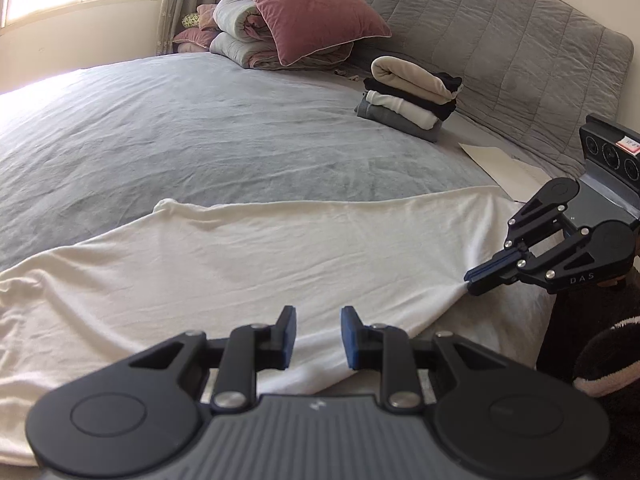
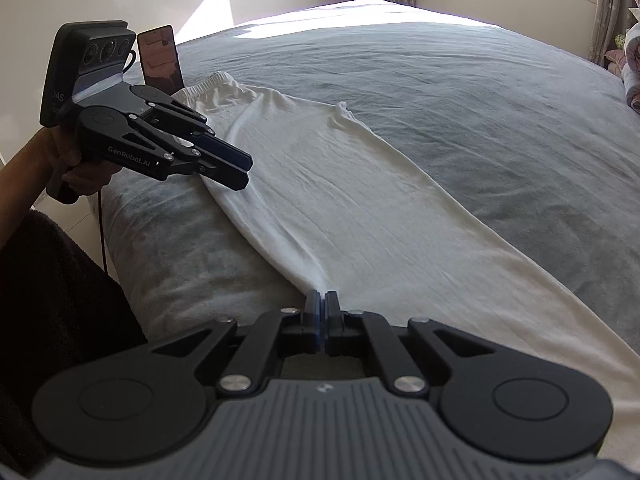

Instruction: Fold clothes

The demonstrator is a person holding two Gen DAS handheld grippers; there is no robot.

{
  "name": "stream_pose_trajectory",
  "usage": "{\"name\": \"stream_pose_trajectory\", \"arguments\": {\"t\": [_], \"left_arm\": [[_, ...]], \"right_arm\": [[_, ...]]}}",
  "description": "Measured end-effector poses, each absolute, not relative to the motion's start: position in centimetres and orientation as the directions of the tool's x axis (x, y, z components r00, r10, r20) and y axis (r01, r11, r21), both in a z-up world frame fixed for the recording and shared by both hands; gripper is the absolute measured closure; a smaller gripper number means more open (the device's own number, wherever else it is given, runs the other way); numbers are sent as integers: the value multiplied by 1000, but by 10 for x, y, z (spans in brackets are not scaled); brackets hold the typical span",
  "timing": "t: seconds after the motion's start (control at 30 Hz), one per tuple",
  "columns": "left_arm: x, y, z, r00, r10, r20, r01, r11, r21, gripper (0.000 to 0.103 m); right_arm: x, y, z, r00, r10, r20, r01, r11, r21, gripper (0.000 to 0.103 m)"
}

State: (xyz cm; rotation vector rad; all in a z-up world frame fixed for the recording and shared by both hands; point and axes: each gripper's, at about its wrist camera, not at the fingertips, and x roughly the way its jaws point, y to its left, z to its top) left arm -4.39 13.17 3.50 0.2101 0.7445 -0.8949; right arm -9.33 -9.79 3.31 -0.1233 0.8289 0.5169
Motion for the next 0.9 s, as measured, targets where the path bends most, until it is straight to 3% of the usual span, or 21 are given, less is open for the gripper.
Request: {"name": "stream_pose_trajectory", "arguments": {"t": [0.07, 0.13, 0.37, 0.67, 0.77, 0.9], "left_arm": [[-47, 126, 30, 401, -598, -694, 779, 621, -85, 78], [-48, 125, 30, 401, -599, -693, 783, 616, -79, 78], [-55, 101, 35, 338, -658, -673, 830, 545, -116, 78], [-76, 35, 34, 197, -704, -682, 919, 375, -121, 78], [-84, 14, 32, 181, -694, -697, 937, 337, -92, 78], [-95, -7, 31, 170, -693, -701, 951, 303, -69, 78]], "right_arm": [[-93, -98, 25, 553, 375, -744, -470, 878, 93, 98], [-96, -101, 27, 563, 380, -734, -454, 884, 109, 88], [-114, -133, 39, 644, 289, -708, -312, 945, 101, 77], [-154, -195, 46, 696, 122, -708, -90, 993, 82, 76], [-169, -215, 47, 705, 71, -706, -22, 997, 78, 70], [-180, -237, 46, 704, 3, -710, 84, 993, 88, 69]]}}
